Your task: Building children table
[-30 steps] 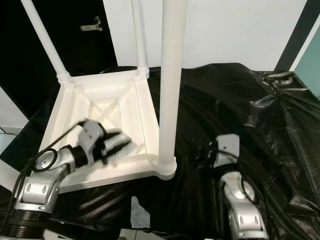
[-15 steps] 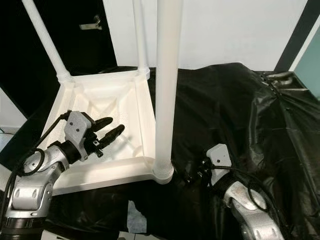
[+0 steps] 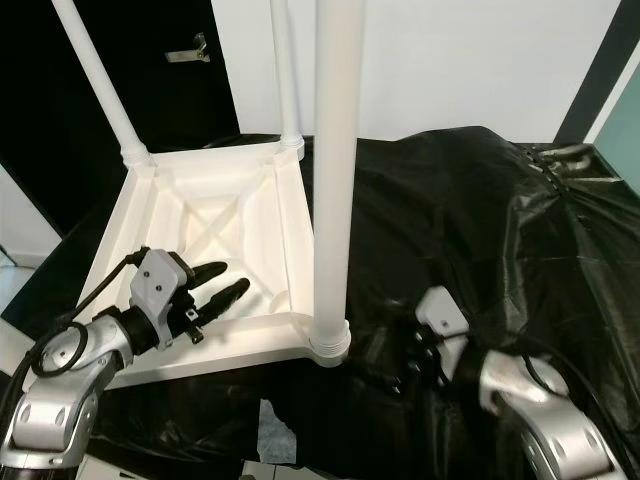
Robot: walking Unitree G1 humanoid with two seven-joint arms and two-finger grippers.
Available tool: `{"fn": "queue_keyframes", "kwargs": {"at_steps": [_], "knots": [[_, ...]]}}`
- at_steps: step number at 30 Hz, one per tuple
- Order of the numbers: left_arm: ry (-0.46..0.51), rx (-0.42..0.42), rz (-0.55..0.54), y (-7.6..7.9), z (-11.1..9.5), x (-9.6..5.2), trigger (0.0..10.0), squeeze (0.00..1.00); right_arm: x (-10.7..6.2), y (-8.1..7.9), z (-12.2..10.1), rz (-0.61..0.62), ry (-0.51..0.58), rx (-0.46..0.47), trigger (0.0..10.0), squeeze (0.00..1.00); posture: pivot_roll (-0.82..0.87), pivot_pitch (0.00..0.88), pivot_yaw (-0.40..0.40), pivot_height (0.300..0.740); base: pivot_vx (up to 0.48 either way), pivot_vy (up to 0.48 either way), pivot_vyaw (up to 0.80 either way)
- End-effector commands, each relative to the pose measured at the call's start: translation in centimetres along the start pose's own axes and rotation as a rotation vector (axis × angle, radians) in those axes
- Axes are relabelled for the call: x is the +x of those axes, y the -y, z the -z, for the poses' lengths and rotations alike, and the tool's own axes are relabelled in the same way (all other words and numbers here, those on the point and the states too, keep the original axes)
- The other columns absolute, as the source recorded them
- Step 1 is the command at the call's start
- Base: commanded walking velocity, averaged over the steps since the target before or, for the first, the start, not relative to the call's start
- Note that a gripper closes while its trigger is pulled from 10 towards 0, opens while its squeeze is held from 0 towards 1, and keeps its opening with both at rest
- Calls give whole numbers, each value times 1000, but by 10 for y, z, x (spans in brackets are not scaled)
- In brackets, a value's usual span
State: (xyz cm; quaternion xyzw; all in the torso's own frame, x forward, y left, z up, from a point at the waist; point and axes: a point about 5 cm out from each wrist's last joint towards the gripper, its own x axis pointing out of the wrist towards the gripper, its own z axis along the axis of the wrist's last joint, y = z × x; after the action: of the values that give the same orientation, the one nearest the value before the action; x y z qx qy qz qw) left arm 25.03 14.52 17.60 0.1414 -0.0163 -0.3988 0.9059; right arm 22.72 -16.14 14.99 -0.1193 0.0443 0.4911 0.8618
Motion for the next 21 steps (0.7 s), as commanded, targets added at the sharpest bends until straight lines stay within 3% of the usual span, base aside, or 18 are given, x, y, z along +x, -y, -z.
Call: {"fn": "queue_keyframes", "kwargs": {"at_steps": [1, 10, 12, 14, 16, 21], "knots": [[-1, -27, 36, 4, 1, -1, 10000, 0, 8, -1, 3, -35, -10, 8, 10000, 0, 68, 0, 51, 740, 0, 0, 0], [-11, -36, 39, 8, 2, -3, 10000, 0, 46, 11, -2, -71, 48, 0, 10000, 0, 102, 0, 14, 740, 0, 0, 0], [-16, -49, 72, 16, 4, -7, 10000, 0, 63, 17, -1, -62, 50, -15, 10000, 0, 110, 0, 3, 740, 0, 0, 0], [-16, -43, 88, 20, 4, -8, 10000, 0, 66, 18, -1, -61, 50, -15, 10000, 0, 111, 0, 1, 740, 0, 0, 0], [-31, -40, 112, 27, 6, -10, 10000, 0, 70, 22, 0, -54, 57, -12, 0, 0, 121, 0, -11, 740, 0, 0, 0], [-38, -43, 120, 31, 7, -9, 10000, 0, 71, 23, 2, -50, 54, -10, 0, 0, 125, 0, -17, 740, 0, 0, 0]]}}
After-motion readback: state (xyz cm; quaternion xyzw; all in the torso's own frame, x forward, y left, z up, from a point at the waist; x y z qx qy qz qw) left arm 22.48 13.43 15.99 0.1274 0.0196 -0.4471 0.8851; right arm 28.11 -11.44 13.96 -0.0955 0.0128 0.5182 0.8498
